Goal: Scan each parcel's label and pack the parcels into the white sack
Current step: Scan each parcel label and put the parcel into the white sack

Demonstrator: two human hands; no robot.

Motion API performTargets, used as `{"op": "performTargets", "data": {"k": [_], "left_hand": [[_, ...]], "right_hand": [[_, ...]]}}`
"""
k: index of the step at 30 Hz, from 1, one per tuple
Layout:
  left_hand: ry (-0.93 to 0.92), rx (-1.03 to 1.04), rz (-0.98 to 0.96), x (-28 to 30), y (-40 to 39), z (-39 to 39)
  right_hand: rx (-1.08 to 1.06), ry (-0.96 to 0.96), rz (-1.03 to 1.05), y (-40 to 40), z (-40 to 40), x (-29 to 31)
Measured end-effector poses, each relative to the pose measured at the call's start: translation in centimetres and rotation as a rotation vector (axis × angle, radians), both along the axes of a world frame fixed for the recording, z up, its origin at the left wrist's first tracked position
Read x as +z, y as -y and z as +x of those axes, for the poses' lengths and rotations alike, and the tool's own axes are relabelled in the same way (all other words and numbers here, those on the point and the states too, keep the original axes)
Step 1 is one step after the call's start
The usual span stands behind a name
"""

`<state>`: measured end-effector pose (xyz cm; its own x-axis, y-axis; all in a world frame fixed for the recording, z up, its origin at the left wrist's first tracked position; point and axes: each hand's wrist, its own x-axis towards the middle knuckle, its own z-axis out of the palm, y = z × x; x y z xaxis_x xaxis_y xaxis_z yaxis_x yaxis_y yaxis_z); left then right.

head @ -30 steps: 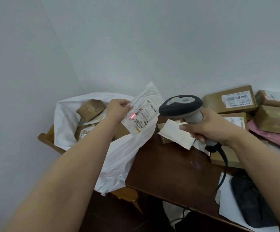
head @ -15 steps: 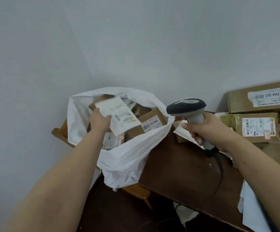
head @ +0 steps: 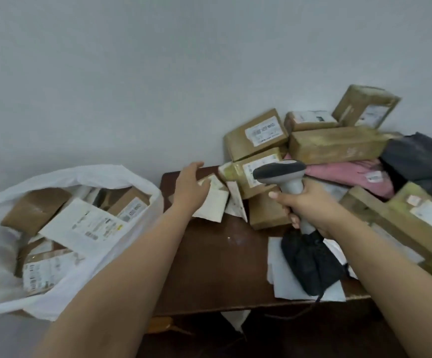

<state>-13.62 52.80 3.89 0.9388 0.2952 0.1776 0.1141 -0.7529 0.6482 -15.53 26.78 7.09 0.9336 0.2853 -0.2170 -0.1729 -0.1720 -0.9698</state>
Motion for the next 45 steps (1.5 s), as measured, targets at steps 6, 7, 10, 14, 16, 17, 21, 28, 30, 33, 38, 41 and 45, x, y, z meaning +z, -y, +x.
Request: {"op": "performTargets", "data": {"k": [6,7,10,14,16,17,21,28,30,33,38,41,45], "left_hand": [[-0.035,-0.301,0.045,-1.6,14.1,3.8],[-0.046,-0.346,0.056,-1.8,16.1,4.2],[-0.068,-0.5,0.076,-3.0,21.5,5.1],[-0.121,-0.669,0.153,-4.5,27.3,6.0],[-0.155,-0.777,0.228,-5.1,29.7,6.7],[-0.173,-0.821,0.286,-5.4,30.7,7.1],[-0.24,-0.879,0.629,-6.2,33.7,8.9],[-0.335,-0.765,0.748,-8.0,34.8,10.0],[-0.315,-0.72,0.682,-8.4,34.2,9.2],[-0.275,-0.753,0.518,-7.8,31.7,8.7],[-0.252,-0.644,0.116,-2.6,25.3,8.2],[-0.269,-0.453,-0.127,-0.8,19.7,7.1],[-0.236,-0.185,-0.37,0.7,12.1,4.6]], "right_hand": [[-0.278,-0.024,-0.021,12.3,-0.5,-0.7],[-0.329,-0.031,-0.021,14.1,-0.6,-0.9],[-0.452,-0.06,-0.011,19.1,-0.9,-1.3],[-0.566,-0.1,0.011,24.2,-1.5,-2.0],[-0.587,-0.106,0.01,25.9,-1.8,-2.2],[-0.591,-0.112,0.007,26.6,-1.9,-2.5],[-0.597,-0.146,0.028,28.3,-2.0,-3.3],[-0.586,-0.2,0.051,28.8,-1.8,-4.5],[-0.58,-0.196,0.048,28.6,-1.5,-4.7],[-0.568,-0.184,0.064,27.8,-0.7,-4.4],[-0.587,-0.079,0.131,24.3,1.6,-2.6],[-0.591,0.009,0.19,20.8,3.1,-1.1],[-0.439,0.049,0.189,15.7,3.9,1.0]]}}
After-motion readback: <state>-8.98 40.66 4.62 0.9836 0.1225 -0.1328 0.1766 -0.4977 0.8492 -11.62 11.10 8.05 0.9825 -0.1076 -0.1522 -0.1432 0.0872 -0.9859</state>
